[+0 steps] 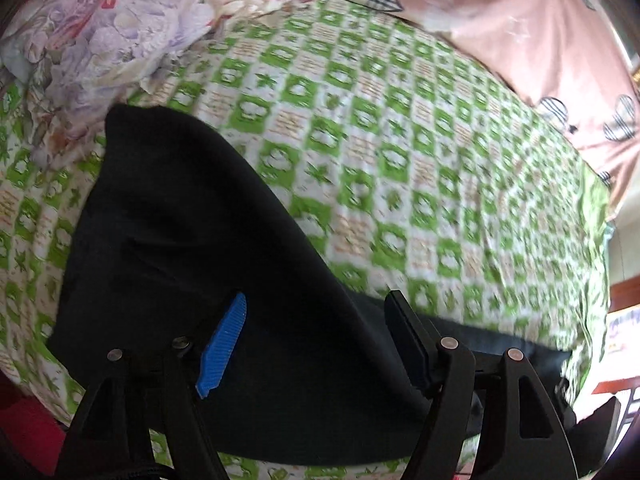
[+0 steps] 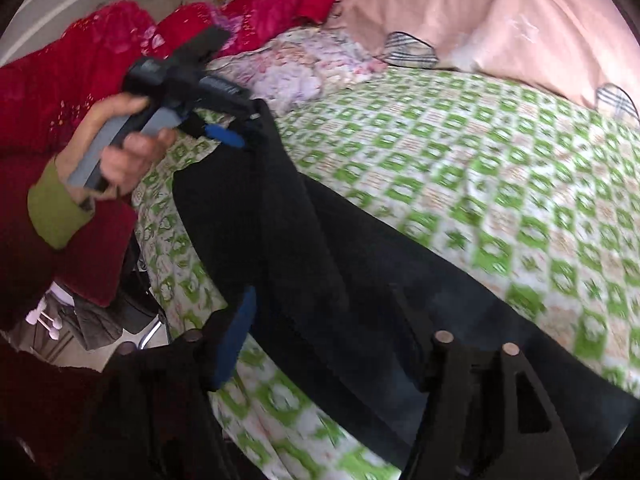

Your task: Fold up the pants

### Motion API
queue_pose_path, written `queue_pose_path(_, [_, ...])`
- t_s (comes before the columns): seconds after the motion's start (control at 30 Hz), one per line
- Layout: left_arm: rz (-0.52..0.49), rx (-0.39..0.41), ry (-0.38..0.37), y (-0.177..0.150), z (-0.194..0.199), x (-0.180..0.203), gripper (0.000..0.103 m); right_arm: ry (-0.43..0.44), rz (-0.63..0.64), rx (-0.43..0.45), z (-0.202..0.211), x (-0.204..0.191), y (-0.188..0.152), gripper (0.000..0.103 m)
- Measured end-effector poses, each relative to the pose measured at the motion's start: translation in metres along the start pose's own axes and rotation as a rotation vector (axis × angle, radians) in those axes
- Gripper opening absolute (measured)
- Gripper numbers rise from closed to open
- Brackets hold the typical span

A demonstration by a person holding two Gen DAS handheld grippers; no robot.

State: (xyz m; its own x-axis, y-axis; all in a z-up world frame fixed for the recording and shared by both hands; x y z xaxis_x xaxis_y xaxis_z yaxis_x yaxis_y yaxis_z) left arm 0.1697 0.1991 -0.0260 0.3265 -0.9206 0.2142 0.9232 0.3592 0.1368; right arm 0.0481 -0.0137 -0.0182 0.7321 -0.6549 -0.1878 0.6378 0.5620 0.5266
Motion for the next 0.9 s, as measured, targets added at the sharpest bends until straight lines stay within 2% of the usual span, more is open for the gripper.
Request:
queue_pose_path(0.17, [0.044, -0.021, 0.077, 0.026, -0.009, -0.018, 0.072, -0.061, 0.122, -0.025, -0.039, -0.031, 0.031, 0.067])
queue_pose_path(0.23, [0.059, -0.028, 0.083, 0.031, -0.014, -0.026, 0.065, -0.097, 0.168, -0.048, -0.057, -0.036, 0.037, 0.067])
queue_pose_path(0.27, [0.063, -0.025, 0.089, 0.032, -0.016, -0.028, 0.05, -0.115, 0.179, -0.062, -0.064, -0.036, 0.038, 0.067])
queue_pose_path(0.3, [0.063, -0.013, 0.086, 0.032, -0.016, -0.031, 0.026, -0.133, 0.187, -0.081, -0.072, -0.034, 0.039, 0.067])
queue_pose_path(0.33, [0.062, -0.004, 0.074, 0.03, -0.016, -0.031, 0.014, -0.137, 0.186, -0.096, -0.079, -0.031, 0.039, 0.06])
queue_pose_path(0.37, [0.062, 0.011, 0.052, 0.026, -0.014, -0.032, 0.01, -0.13, 0.179, -0.105, -0.08, -0.028, 0.038, 0.034])
queue_pose_path(0.43, [0.065, 0.07, 0.009, 0.018, -0.004, -0.034, 0.008, -0.108, 0.136, -0.105, -0.078, -0.022, 0.038, 0.011])
queue_pose_path(0.47, [0.068, 0.089, -0.01, 0.013, 0.001, -0.034, 0.006, -0.087, 0.125, -0.09, -0.073, -0.021, 0.039, 0.007])
queue_pose_path(0.57, [0.083, 0.173, -0.092, -0.008, 0.023, -0.038, 0.005, -0.031, 0.091, -0.051, -0.055, -0.022, 0.04, 0.007])
queue_pose_path(0.7, [0.108, 0.263, -0.154, -0.042, 0.048, -0.045, 0.005, 0.052, 0.115, -0.013, -0.032, -0.038, 0.037, 0.007])
queue_pose_path(0.77, [0.115, 0.304, -0.179, -0.061, 0.057, -0.05, 0.005, 0.058, 0.158, -0.018, -0.026, -0.047, 0.032, 0.007])
queue_pose_path(0.9, [0.134, 0.328, -0.215, -0.088, 0.054, -0.059, 0.005, 0.041, 0.218, -0.059, -0.031, -0.059, 0.021, 0.007])
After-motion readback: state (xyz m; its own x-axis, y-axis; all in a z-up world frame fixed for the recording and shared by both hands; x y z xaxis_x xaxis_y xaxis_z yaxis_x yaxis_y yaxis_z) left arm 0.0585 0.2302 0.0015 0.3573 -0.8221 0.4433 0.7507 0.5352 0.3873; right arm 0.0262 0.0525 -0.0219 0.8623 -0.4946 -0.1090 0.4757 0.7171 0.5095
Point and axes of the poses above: each gripper's, at about its wrist camera, not at the fingertips, and z roughly against the way its jaws point, x to its right, y to its top, the point moved 9 cm from there along -z, roughly the way its jaws point, and after that the axes turned 10 degrees about -x, right-handed, at the moved point
